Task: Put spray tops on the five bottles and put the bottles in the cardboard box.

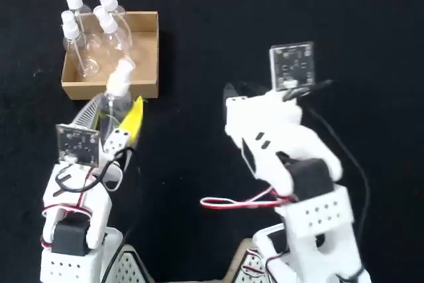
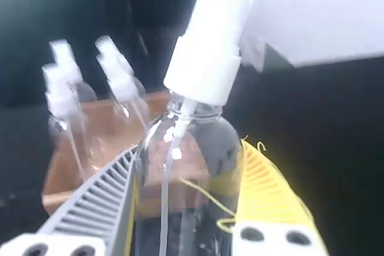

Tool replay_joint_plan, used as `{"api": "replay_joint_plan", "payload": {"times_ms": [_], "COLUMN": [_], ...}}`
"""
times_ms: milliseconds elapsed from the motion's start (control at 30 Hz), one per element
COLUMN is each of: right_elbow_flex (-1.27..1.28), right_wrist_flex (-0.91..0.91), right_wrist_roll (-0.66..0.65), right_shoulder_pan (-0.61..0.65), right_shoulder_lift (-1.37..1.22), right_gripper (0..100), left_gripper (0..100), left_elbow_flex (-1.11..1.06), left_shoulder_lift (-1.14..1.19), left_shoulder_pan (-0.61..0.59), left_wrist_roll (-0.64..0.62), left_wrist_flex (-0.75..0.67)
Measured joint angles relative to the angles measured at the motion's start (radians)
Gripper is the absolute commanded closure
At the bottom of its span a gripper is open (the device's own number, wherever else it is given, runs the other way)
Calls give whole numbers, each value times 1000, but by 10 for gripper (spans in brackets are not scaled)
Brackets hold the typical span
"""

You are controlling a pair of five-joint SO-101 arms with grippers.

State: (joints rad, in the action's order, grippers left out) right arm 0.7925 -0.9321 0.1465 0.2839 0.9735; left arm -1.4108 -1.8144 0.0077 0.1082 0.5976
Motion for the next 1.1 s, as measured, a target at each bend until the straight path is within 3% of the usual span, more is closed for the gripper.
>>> {"api": "replay_joint_plan", "payload": {"times_ms": [267, 600, 833, 1100], "right_elbow_flex": [376, 454, 460, 460], "right_wrist_flex": [348, 394, 397, 397], "right_wrist_roll": [0, 0, 0, 0], "right_shoulder_pan": [-2, 28, 69, 71], "right_shoulder_lift": [0, 0, 0, 0], "right_gripper": [927, 927, 927, 926], "left_gripper": [909, 909, 909, 909], "left_elbow_flex": [0, 49, 261, 282], "left_shoulder_lift": [35, 446, 802, 848], "left_shoulder_pan": [-68, -100, -117, -186], "left_wrist_roll": [-66, -72, -72, -72], "left_wrist_flex": [-184, -534, -569, -571]}}
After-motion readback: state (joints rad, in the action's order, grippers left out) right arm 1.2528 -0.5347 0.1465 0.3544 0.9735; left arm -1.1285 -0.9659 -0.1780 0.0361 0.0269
